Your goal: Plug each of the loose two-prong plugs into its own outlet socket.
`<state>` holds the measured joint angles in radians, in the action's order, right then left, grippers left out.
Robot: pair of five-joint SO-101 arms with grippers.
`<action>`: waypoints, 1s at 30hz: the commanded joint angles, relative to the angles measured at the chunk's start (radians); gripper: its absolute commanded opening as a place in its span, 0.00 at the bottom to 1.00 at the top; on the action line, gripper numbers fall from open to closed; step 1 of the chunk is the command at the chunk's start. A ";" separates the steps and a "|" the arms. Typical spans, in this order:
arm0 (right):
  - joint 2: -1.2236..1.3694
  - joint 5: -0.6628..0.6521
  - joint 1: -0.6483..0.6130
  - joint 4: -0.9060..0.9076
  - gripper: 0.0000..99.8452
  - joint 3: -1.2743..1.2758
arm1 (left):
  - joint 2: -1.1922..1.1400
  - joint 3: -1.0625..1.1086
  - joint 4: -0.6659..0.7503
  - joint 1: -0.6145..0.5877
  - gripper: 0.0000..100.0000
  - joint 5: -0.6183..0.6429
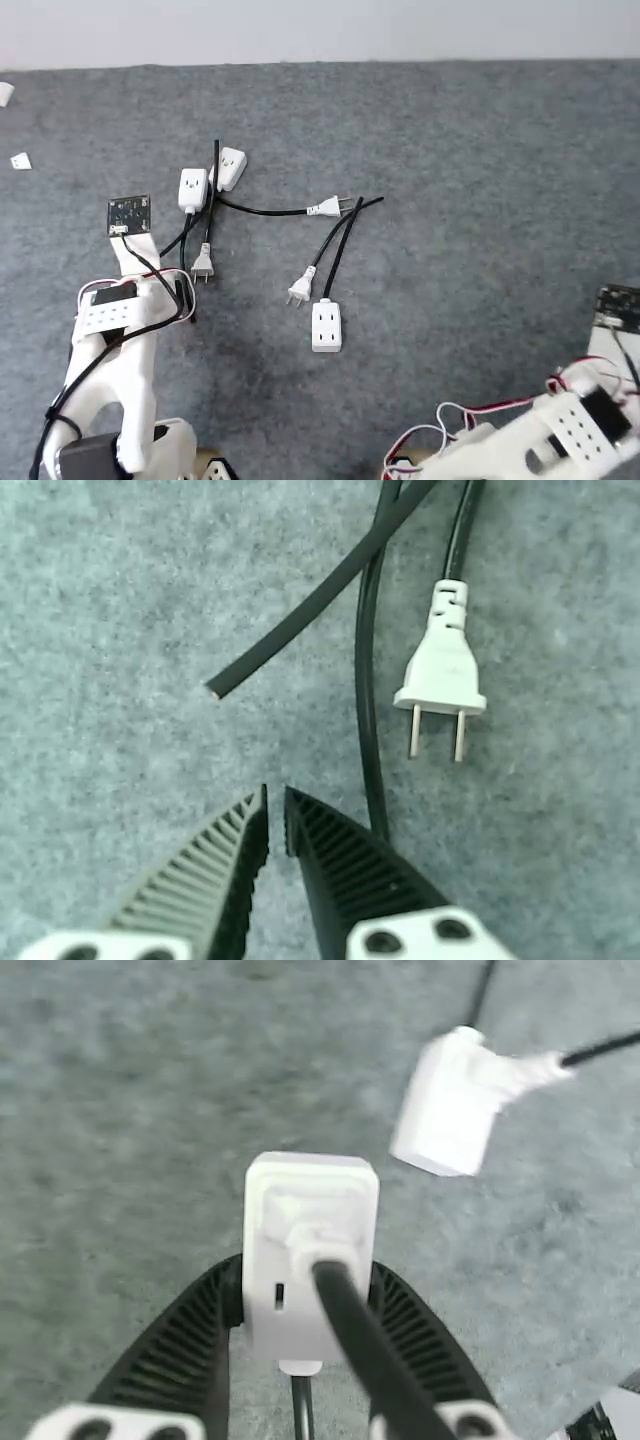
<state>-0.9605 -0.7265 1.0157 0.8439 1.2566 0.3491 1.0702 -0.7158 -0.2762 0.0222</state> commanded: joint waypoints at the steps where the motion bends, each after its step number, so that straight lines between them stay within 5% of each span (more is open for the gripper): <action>1: -0.021 0.015 0.033 -0.056 0.01 0.003 | 0.000 -0.051 0.020 -0.006 0.03 -0.009; 7: -0.021 0.137 0.053 -0.143 0.02 0.058 | -0.003 -0.062 0.020 -0.006 0.03 -0.009; 30: -0.019 0.138 0.127 -0.283 0.01 0.135 | -0.002 -0.059 0.020 -0.009 0.03 -0.009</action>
<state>-0.9605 -0.5992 1.1293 0.5785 1.4085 0.3460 1.0518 -0.7158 -0.2762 0.0222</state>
